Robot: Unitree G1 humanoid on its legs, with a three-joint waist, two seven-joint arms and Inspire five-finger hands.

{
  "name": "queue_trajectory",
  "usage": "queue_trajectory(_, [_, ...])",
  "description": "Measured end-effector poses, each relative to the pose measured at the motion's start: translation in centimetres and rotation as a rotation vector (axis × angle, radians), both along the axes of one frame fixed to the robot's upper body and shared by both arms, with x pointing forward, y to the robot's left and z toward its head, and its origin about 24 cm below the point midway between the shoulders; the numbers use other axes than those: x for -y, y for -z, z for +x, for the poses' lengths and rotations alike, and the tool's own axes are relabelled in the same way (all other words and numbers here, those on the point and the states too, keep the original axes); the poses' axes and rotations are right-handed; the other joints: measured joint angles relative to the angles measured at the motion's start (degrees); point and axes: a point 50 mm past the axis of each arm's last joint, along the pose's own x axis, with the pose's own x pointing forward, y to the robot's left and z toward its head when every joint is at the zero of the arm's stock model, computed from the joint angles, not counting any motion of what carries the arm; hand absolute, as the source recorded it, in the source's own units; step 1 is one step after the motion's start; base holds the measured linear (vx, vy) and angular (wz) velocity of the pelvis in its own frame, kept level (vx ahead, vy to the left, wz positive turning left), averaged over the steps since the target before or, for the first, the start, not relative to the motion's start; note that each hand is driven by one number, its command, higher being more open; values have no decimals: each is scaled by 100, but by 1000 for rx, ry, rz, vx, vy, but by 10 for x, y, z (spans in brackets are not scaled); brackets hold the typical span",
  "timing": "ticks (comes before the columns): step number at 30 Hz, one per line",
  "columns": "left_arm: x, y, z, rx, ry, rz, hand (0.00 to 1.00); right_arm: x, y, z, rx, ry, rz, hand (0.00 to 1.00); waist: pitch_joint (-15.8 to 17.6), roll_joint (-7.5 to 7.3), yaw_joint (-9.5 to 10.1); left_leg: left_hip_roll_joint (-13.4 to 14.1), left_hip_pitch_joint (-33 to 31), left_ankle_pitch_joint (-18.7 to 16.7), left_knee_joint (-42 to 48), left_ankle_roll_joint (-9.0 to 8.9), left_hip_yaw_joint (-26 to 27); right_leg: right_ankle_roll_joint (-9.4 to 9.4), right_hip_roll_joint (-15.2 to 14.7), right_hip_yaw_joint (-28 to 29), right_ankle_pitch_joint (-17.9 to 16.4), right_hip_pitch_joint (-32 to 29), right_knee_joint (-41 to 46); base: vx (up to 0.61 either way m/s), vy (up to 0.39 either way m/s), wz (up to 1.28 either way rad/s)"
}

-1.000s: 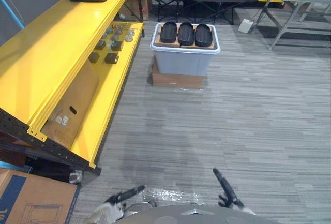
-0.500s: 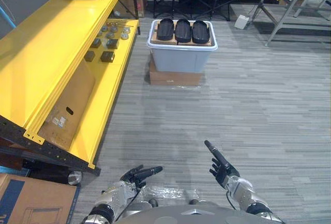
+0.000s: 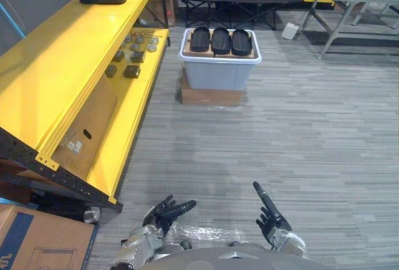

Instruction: Walk over and take three plastic housings, then place them on the shelf

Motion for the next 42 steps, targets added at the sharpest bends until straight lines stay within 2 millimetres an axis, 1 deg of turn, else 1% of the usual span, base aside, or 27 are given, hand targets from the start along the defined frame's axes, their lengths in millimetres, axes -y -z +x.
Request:
queue_trajectory(4, [-1,-11,15,80,16,30,100,-2,-10,13,99,12,-24,100,132,-118,-35,-28,3,-35,2,62,57,76,-121,127,-166,-379,760,7,70,-13])
queue_trajectory(6, [4,-17,23,120,42,29,100,-4,-10,11,99,-18,-40,100,220,-86,-124,130,60,-122,114,125,-20,69,-96,65,-236,-652,1288,25,53,12])
queue_trajectory(10, [2,-22,28,139,50,36,100,-11,-8,5,85,-51,-37,100,288,-110,-148,401,6,-533,618,26,-26,22,-37,-37,-244,-939,1070,74,23,4])
queue_trajectory(11, [2,-23,29,137,57,34,100,-11,-8,4,79,-46,-41,100,284,-158,-152,412,-36,-647,792,-73,-31,63,-41,-33,-194,-1025,969,146,-25,1])
queue_trajectory(12, [4,-24,31,141,69,30,100,-11,-8,5,80,-43,-44,100,304,-207,-142,399,-58,-811,993,-141,-34,30,-53,14,-202,-1084,901,218,-74,4])
queue_trajectory(14, [6,-23,30,130,62,5,100,-10,-9,5,84,-45,-46,100,273,-244,-166,400,-139,-1143,1389,-262,-76,-283,-52,0,-368,-1158,990,240,-133,7])
queue_trajectory(15, [9,-23,31,123,56,-10,100,-8,-10,7,87,-47,-52,100,252,-187,-178,452,-222,-1361,1628,-338,-109,-421,-49,20,-290,-1239,1190,332,-227,10])
queue_trajectory(16, [17,-21,28,110,29,-57,100,-2,-11,7,79,-58,-70,100,116,26,-176,676,-370,-1680,1991,-541,-124,-456,62,-111,-322,-1304,1425,361,-220,5])
queue_trajectory(18, [23,-20,26,100,1,-88,100,7,-13,9,76,-95,-101,100,9,327,-153,1056,-600,-1809,2727,-731,-80,-519,307,-154,-479,-1154,1232,341,-129,6])
queue_trajectory(19, [25,-21,28,107,-26,-117,100,10,-16,14,85,-108,-111,100,47,425,-178,1390,-1227,-1581,4122,-686,-47,-548,420,-189,-437,-989,1095,445,-161,6])
queue_trajectory(21, [26,-20,26,99,-62,-145,100,10,-18,17,97,-127,-119,100,171,412,-130,1864,-1979,-1059,6018,-574,-11,-635,526,-195,-393,-424,807,457,-173,-8])
queue_trajectory(22, [27,-20,26,99,-69,-153,100,10,-18,18,101,-133,-119,100,218,423,-134,1912,-2089,-1109,6266,-574,-38,-673,531,-182,-370,-218,769,431,-116,-17])
queue_trajectory(25, [29,-23,29,126,-90,-199,100,15,-25,27,133,-169,-166,100,266,402,20,1577,-2458,-1216,5475,-568,-56,-698,407,39,-388,347,416,404,-29,-45])
queue_trajectory(26, [28,-28,34,157,-96,-212,100,16,-31,35,164,-173,-177,100,292,419,50,1346,-2609,-1194,4648,-551,33,-697,368,112,-388,461,253,394,83,-41])
queue_trajectory(28, [29,-29,35,172,-94,-224,100,17,-35,42,189,-161,-186,100,351,433,42,918,-2629,-642,2928,-461,186,-580,260,129,-475,585,214,398,133,-14])
queue_trajectory(29, [31,-31,35,185,-88,-236,100,18,-36,40,190,-156,-194,100,374,487,40,666,-2479,23,1680,-536,180,-420,274,141,-687,752,218,415,197,-8])
queue_trajectory(30, [35,-31,28,187,-97,-258,100,21,-36,35,179,-154,-205,100,395,731,90,728,-2229,976,991,-316,97,-279,480,229,-964,987,212,411,205,-11])
queue_trajectory(31, [34,-31,28,187,-95,-258,100,18,-34,34,169,-149,-197,100,442,645,131,657,-2166,1062,1029,96,139,-267,430,280,-1088,1093,206,352,198,-1])
queue_trajectory(32, [30,-32,30,194,-112,-251,100,8,-32,33,164,-177,-179,100,456,450,168,518,-2232,860,1175,78,160,-284,320,320,-1101,1105,211,277,154,12])
queue_trajectory(33, [26,-34,32,209,-117,-246,100,4,-32,36,173,-199,-173,100,470,384,204,491,-2354,706,1373,114,182,-301,307,298,-1032,1023,255,253,127,8])
queue_trajectory(35, [28,-36,35,223,-116,-249,100,-4,-33,41,185,-225,-160,100,485,348,305,474,-2378,438,1594,201,317,-262,167,325,-932,910,566,286,107,-19])
queue_trajectory(36, [27,-36,33,221,-112,-243,100,-7,-33,43,188,-237,-157,100,484,349,306,400,-2187,354,1488,209,341,-247,43,382,-940,653,1307,311,131,-21])
queue_trajectory(37, [27,-36,33,223,-108,-238,100,-8,-34,44,192,-241,-154,100,482,334,307,387,-2040,331,1360,227,354,-78,-56,439,-946,398,1967,244,105,-18])
queue_trajectory(38, [27,-38,32,230,-86,-222,100,-13,-34,46,200,-254,-147,100,507,221,289,254,-1711,297,1111,222,404,705,-380,468,-741,-199,3360,292,112,-13])
queue_trajectory(39, [28,-39,32,236,-70,-215,100,-17,-34,46,200,-261,-138,100,542,122,278,154,-1498,255,999,213,404,809,-656,455,-730,-569,4259,298,72,-6])
queue_trajectory(40, [29,-40,32,239,-45,-201,100,-21,-30,42,185,-271,-128,100,516,33,271,115,-1281,182,1017,188,402,361,-891,236,-1078,-935,4734,256,38,4])
queue_trajectory(42, [29,-43,34,248,-25,-181,100,-23,-29,40,179,-282,-125,100,516,44,264,200,-1206,137,1175,236,384,158,-889,10,-1415,-1066,4340,224,-26,11])
